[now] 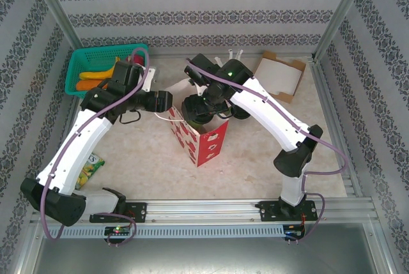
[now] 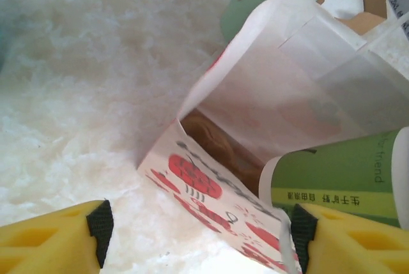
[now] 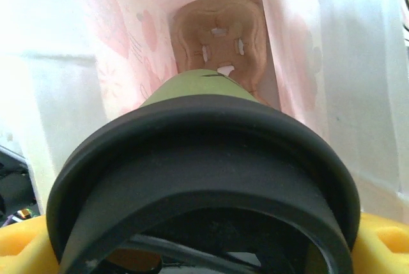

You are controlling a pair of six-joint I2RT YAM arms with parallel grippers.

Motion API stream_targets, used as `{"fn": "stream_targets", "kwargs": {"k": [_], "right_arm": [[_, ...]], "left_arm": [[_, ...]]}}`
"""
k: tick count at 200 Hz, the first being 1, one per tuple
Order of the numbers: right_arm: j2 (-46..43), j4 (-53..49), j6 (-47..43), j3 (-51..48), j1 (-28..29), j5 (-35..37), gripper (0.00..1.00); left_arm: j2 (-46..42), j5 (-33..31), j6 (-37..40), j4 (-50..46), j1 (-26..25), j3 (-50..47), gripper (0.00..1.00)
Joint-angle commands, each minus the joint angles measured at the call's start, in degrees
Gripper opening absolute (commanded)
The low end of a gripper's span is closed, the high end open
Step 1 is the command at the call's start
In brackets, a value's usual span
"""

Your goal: Pack the takeout coffee

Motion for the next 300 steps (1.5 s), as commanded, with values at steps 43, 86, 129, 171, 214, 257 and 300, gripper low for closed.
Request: {"fn": "stream_targets", "kwargs": {"k": [43, 86, 129, 171, 214, 257, 300], "right_arm": [[1.96, -4.83, -0.49, 2.0, 0.48, 3.48, 0.49], [5.07, -11.03, -2.23, 6.58, 1.21, 5.67, 0.48], [7.65, -14.04, -2.94, 9.24, 2.11, 5.41, 0.48], [9.55, -18.47, -4.15, 10.89, 2.29, 7.18, 0.48], [8.58, -21.1, -6.87, 8.82, 2.46, 5.39, 0.48], [7.45, -21.1, -8.54, 6.97, 2.46, 3.49, 0.48], [5.84, -21.1, -10.74, 6.11, 2.55, 2.33, 0.48]], "left_arm": [[-4.74, 1.96, 2.13, -0.06, 0.51, -1.53, 0.3], [-5.71, 7.44, 3.13, 1.62, 0.48, -2.37, 0.05], [-7.11, 12.93, 3.02, 4.32, 0.5, -3.1, 0.0], [-7.61, 12.09, 2.8, 5.02, 0.48, -3.2, 0.08], [-7.19, 10.54, 3.27, 5.25, 0.51, -3.16, 0.24], [-6.56, 10.21, 8.14, 3.99, 1.88, -0.86, 0.71], [-3.63, 0.38, 7.36, 3.87, 5.09, 3.71, 0.97]]}}
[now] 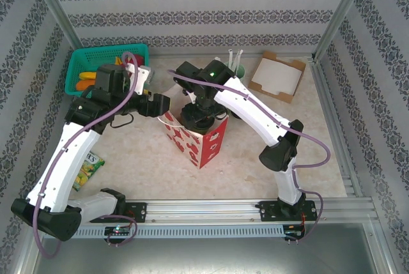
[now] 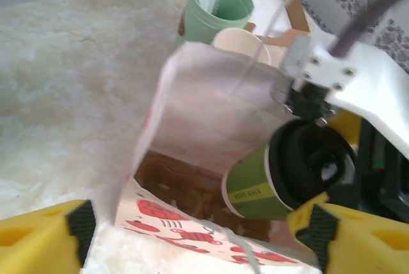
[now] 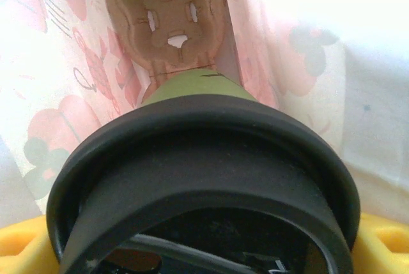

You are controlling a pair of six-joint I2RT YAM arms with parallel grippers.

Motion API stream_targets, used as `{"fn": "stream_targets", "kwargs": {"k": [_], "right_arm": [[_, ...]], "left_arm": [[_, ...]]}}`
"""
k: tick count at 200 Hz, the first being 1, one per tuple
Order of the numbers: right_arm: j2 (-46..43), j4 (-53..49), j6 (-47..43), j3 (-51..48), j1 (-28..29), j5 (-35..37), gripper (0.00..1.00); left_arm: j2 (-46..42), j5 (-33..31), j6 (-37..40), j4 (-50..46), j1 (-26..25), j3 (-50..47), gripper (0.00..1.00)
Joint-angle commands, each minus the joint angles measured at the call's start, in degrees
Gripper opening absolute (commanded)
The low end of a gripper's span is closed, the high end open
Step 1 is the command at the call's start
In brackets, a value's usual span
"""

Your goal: Pack the takeout coffee

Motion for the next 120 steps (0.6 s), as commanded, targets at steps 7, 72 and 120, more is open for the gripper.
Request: {"fn": "stream_targets", "kwargs": {"k": [7, 72, 120], "right_arm": [[-2.88, -11.55, -2.75, -1.21, 0.71, -1.68, 0.48], [-3.86, -11.46, -5.49, -3.48, 0.93, -0.17, 0.48], [-3.64, -11.46, -6.84, -3.44, 0.93, -0.32, 0.47]], "left_arm": [[4.44, -12.71, -1.43, -0.92, 1.44, 6.75, 0.98], [13.64, 3.04, 5.79, 0.6, 1.47, 9.61, 0.93], [19.36, 3.49, 15.3, -6.03, 0.85, 13.33, 0.86]]}}
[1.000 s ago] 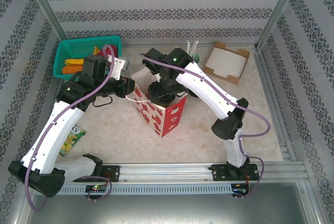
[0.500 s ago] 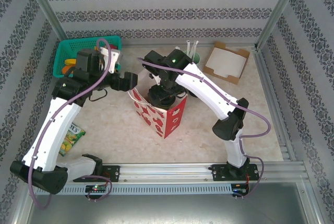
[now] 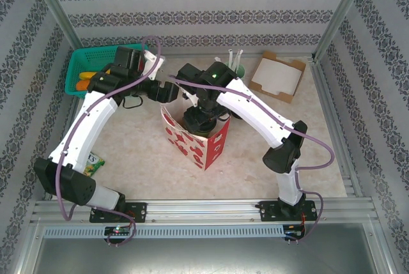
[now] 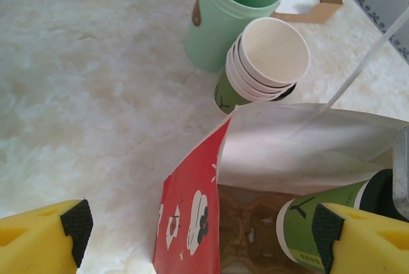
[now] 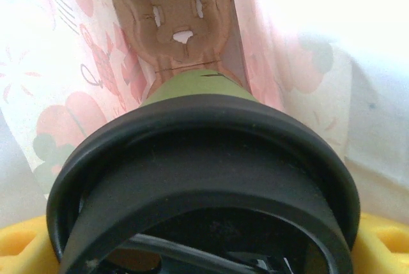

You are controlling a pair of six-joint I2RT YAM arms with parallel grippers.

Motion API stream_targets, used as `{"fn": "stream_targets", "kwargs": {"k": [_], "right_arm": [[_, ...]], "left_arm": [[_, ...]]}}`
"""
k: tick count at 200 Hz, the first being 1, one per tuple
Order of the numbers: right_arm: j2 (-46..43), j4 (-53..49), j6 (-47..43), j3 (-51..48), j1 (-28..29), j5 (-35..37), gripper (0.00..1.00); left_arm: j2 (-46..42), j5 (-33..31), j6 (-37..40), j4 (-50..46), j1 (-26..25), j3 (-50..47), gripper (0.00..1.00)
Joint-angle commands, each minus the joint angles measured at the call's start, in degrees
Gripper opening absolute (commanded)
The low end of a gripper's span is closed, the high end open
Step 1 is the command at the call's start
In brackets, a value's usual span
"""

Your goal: Pack the takeout coffee

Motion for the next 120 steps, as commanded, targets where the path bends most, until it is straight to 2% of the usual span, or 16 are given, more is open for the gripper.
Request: {"fn": "stream_targets", "kwargs": {"k": [1, 49, 69, 94, 103, 116, 120], "right_arm": [[-1.45, -11.46, -1.58, -0.49, 0.56, 0.46, 0.47], [-1.19, -11.11, -1.77, 0.06, 0.56, 0.68, 0.47], [-1.14, -11.2, -1.95, -0.01, 0.56, 1.01, 0.47], [-1.03, -11.55, -1.53, -1.38, 0.63, 1.05, 0.48], [-0.88, -11.55, -1.1, -1.77, 0.65, 0.84, 0.47], [-0.67, -11.51, -0.65, -1.75, 0.79, 0.54, 0.47], [-0.64, -11.55, -0.57, -1.64, 0.85, 0.63, 0.48]], "left_arm": [[2.03, 0.85, 6.3, -4.51, -0.22, 3.12, 0.86], [5.75, -3.24, 8.9, -7.81, -1.72, 5.0, 0.7], [6.75, -4.85, 8.38, -7.95, -1.99, 5.44, 0.48], [6.66, -5.16, 7.28, -6.49, -1.98, 5.56, 0.31], [6.63, -5.72, 6.94, -6.21, -1.99, 5.78, 0.22], [6.5, -7.75, 6.22, -5.44, -2.01, 5.84, 0.03], [6.46, -8.47, 5.96, -5.16, -1.96, 5.83, 0.0]]}}
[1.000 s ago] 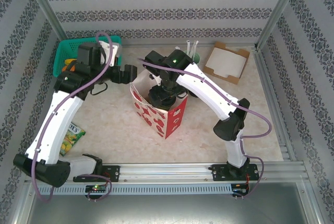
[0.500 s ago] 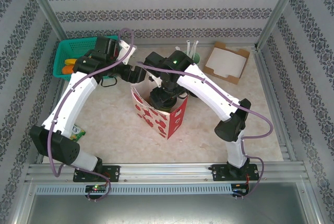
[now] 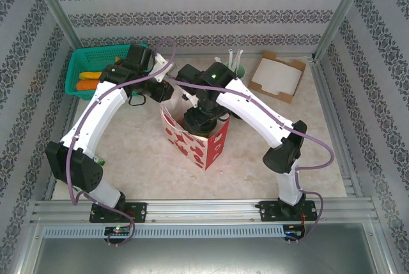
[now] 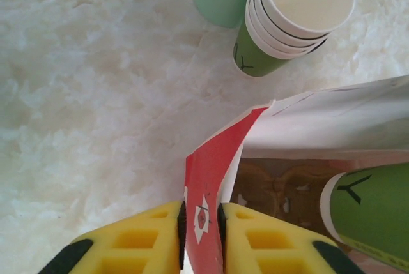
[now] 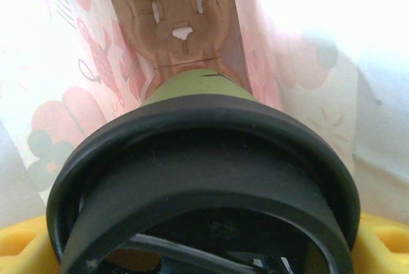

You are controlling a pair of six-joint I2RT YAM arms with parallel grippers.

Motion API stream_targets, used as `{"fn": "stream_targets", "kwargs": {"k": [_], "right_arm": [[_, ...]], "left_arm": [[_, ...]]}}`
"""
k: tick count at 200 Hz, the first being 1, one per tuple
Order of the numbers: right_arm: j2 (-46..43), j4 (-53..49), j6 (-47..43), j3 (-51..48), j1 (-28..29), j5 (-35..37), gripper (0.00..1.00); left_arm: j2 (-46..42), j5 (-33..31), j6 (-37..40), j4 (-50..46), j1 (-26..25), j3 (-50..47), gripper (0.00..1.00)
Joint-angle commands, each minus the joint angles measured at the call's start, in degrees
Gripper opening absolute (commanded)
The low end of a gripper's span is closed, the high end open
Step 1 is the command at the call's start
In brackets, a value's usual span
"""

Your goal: Pack the takeout coffee

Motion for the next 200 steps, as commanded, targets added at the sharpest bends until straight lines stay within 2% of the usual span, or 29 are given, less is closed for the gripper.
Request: {"fn": "stream_targets", "kwargs": {"k": [1, 37, 66, 109, 135, 200], "right_arm": [[-0.58, -11.57, 0.23, -0.8, 0.88, 0.62, 0.48], [-0.5, -11.58, 0.6, -1.27, 1.52, 0.45, 0.47], [-0.03, -11.57, 0.82, -2.0, 2.47, 0.31, 0.47], [0.2, -11.57, 0.82, -3.75, 3.11, 0.33, 0.47], [0.31, -11.57, 0.47, -4.18, 3.07, 0.19, 0.47], [2.46, -11.07, 0.33, -0.19, 2.5, 0.61, 0.47]], "left_arm": [[-0.17, -4.09, -0.57, 0.73, -0.34, 1.85, 0.0], [-0.89, -7.79, -1.08, 1.18, -0.34, 2.03, 0.0], [-1.69, -8.09, -1.44, 0.77, -0.29, 2.81, 0.0], [-2.26, -5.72, -6.65, 0.22, -0.34, 6.11, 0.0], [-4.3, -8.52, -8.41, 2.35, 0.17, 5.17, 0.0], [-4.54, -3.71, -6.96, 2.55, 0.87, -0.12, 0.0]]}}
